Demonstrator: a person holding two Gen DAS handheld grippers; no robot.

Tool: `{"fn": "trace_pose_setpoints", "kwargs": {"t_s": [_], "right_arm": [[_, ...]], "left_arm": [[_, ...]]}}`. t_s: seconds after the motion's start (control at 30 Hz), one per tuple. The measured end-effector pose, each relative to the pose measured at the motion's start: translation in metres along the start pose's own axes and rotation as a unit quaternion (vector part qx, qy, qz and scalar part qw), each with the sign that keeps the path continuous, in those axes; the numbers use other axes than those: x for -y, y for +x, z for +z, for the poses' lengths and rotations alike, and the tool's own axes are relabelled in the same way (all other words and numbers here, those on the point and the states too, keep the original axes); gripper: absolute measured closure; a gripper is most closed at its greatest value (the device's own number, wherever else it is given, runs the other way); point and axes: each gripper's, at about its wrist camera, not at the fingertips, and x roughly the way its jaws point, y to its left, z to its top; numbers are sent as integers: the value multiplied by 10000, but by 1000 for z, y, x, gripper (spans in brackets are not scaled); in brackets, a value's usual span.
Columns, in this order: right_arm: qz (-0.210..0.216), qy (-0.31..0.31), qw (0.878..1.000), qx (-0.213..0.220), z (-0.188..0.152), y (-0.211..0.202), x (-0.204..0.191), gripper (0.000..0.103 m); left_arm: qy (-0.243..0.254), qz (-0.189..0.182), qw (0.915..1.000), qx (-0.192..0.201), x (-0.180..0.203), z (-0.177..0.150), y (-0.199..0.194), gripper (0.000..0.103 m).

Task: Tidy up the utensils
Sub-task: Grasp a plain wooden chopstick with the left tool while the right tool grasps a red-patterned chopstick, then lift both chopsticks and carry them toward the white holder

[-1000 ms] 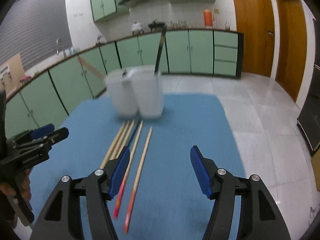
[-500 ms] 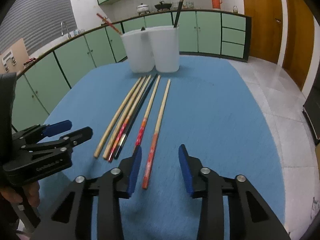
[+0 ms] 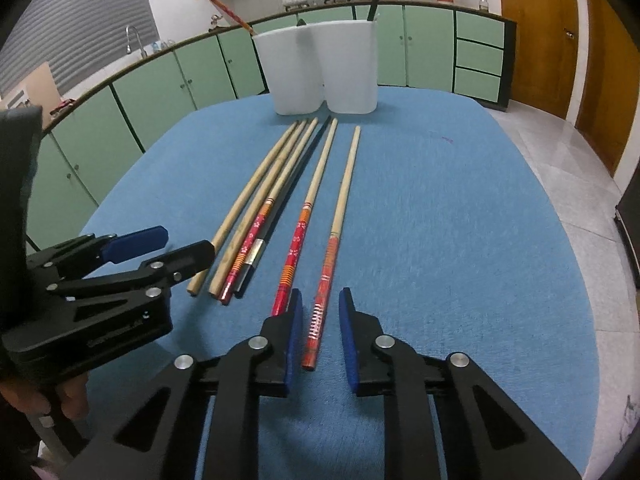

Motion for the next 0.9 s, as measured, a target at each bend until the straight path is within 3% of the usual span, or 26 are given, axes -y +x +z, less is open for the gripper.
{"fn": "trace_pose_setpoints", "kwargs": {"t_s": [0.13, 0.33, 0.47, 0.57, 0.83, 0.9], "right_arm": [[-50, -4, 10000, 17, 1, 2, 0, 89], [-57, 17, 10000, 37, 0, 3, 1, 96], [-91, 38, 9999, 101, 3, 2, 3, 96], [-126, 75, 9998, 150, 8, 2, 8, 97], [44, 120, 9998, 120, 10, 6, 12, 96], [74, 142, 9998, 153, 7, 1, 14, 96]], "left_arm": [[29, 6, 10000, -42, 3, 1, 3, 48], [-23, 4, 10000, -88, 2, -1, 5, 60], [18, -61, 9999, -86, 3, -1, 3, 87], [62, -39, 9999, -79, 2, 0, 4, 93], [-122, -88, 9999, -63, -6, 5, 2, 91], [-143, -121, 9998, -14, -7, 2, -3, 73]]}}
